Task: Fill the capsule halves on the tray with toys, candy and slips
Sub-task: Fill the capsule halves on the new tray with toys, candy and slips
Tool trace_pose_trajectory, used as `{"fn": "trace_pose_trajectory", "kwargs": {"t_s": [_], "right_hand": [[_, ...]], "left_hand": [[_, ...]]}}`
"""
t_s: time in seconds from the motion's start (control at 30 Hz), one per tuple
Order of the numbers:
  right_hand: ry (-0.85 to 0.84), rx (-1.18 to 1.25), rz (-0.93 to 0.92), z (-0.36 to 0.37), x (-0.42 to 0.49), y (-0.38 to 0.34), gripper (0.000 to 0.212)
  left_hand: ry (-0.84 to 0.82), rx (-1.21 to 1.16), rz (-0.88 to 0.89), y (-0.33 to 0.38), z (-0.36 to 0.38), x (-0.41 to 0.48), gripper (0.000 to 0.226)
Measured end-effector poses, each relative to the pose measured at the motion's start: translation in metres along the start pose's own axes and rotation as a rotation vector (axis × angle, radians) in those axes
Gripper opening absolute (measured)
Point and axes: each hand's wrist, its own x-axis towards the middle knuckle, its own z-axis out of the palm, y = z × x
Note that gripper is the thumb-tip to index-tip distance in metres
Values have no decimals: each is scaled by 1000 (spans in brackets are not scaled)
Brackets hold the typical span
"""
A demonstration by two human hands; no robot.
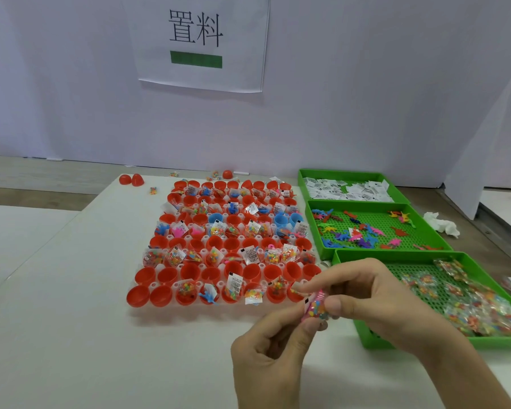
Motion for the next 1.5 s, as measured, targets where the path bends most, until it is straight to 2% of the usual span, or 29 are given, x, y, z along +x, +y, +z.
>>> {"fn": "trace_pose_trajectory", "kwargs": {"t_s": [0.2, 0.4, 0.6, 0.73, 0.8, 0.9, 0.97, 1.13, 1.23, 1.5], "right_hand": [[-34, 25, 17, -8, -1, 4, 50], [-19, -3, -22, -2, -1, 0, 37], [49, -244, -113, -4, -2, -2, 22], [10, -240, -119, -6, -5, -4, 25], [100, -205, -174, -9, -6, -6, 24], [327, -260, -275, -13, -5, -8, 18], [371, -346, -286, -9, -1, -6, 18], [181, -360, -223, 8, 2, 2, 11], [159, -299, -154, 10, 1, 0, 11], [11, -364, -74, 9, 0, -2, 16]], "left_hand": [[-22, -49, 15, 0, 1, 3, 18], [30, -50, -8, -2, 0, 3, 24], [38, -12, -26, -5, 1, 2, 16], [49, 20, -37, -9, -2, 4, 15], [75, 0, -45, -11, -2, 5, 18], [100, 26, -14, -12, 1, 4, 16], [96, 53, 18, -12, 3, 2, 15], [94, 86, 83, -10, 5, 1, 20], [131, 117, 93, -12, 4, 0, 27], [167, 225, 97, -17, 3, -1, 33]]}}
